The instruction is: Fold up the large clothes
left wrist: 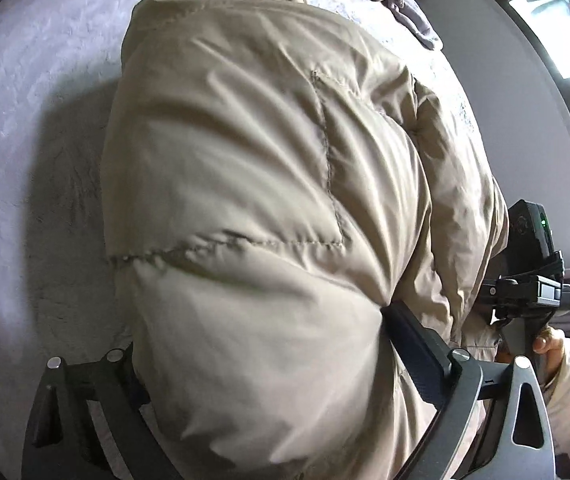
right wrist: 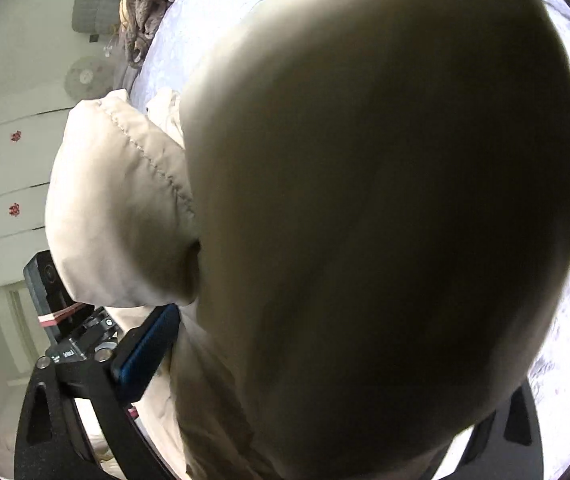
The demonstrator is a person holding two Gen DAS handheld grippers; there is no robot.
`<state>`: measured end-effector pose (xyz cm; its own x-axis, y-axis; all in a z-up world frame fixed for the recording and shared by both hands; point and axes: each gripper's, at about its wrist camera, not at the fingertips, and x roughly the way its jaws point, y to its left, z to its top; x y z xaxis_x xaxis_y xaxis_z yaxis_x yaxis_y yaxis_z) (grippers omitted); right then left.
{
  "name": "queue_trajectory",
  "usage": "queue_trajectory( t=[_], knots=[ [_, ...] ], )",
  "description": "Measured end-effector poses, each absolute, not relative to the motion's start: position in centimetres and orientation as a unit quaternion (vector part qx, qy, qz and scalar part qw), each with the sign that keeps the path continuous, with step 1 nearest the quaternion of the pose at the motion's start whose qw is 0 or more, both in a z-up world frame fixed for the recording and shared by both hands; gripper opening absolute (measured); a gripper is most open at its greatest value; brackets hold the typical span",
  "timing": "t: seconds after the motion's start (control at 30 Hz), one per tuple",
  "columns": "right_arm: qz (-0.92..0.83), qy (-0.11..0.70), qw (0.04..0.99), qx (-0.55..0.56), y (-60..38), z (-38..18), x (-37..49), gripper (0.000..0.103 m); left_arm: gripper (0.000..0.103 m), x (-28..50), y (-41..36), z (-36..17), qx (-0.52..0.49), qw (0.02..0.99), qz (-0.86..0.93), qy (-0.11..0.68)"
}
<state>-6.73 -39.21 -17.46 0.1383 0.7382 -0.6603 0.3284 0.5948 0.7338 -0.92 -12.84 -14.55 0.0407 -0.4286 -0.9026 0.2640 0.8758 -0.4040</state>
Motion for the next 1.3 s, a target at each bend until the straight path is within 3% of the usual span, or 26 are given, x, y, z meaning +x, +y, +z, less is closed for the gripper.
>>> queue_trajectory(
  t=[0.13,0.5,0.67,0.83,0.97,1.3],
  knots=[
    [0.161,0.636,0.625,0.423,-39.3,-17.5,-6.8,0.086,0.098,-1.4,-14.5,-13.9,-0.052,0.723,-0.231,0.649],
    [0.141,0.631,0.626,0.436,-40.0,-17.6,-8.2,0.080,0.098,-0.6,-15.0,-14.7,-0.053,0.719,-0.237,0.652],
    [0.118,0.613,0.634,0.456,-39.7,-16.9,-9.2,0.067,0.095,-0.1,-13.5,-14.9,-0.056,0.709,-0.267,0.650],
    [0.093,0.593,0.644,0.475,-38.8,-15.1,-10.1,0.054,0.083,1.0,-12.0,-13.8,-0.064,0.680,-0.334,0.650],
    [0.097,0.579,0.648,0.485,-37.7,-13.2,-10.6,0.048,0.082,2.7,-10.5,-12.1,-0.070,0.681,-0.355,0.637],
    [0.177,0.572,0.665,0.447,-30.6,-9.8,-2.1,0.047,0.082,11.1,-1.8,-8.1,-0.118,0.742,-0.316,0.580]
  ],
)
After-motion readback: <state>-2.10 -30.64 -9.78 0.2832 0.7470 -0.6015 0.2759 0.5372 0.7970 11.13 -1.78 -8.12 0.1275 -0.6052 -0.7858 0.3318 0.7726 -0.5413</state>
